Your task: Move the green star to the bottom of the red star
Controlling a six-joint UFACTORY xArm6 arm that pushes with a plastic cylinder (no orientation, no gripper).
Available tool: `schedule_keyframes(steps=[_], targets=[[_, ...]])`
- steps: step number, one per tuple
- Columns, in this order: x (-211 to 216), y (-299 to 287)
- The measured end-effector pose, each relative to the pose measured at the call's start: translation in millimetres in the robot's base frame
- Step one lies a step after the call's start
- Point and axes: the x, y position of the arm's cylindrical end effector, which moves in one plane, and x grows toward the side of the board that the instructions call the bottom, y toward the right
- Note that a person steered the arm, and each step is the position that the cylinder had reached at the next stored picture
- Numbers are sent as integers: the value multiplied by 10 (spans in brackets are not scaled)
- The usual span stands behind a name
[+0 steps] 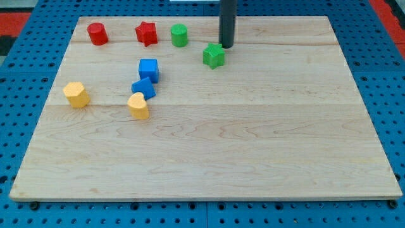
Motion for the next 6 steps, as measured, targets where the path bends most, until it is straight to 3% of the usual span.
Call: schedule_keyframes(steps=[1, 2, 3, 5, 6], targets=[[285, 135], [417, -92], [130, -477], [296, -617], [294, -1036]])
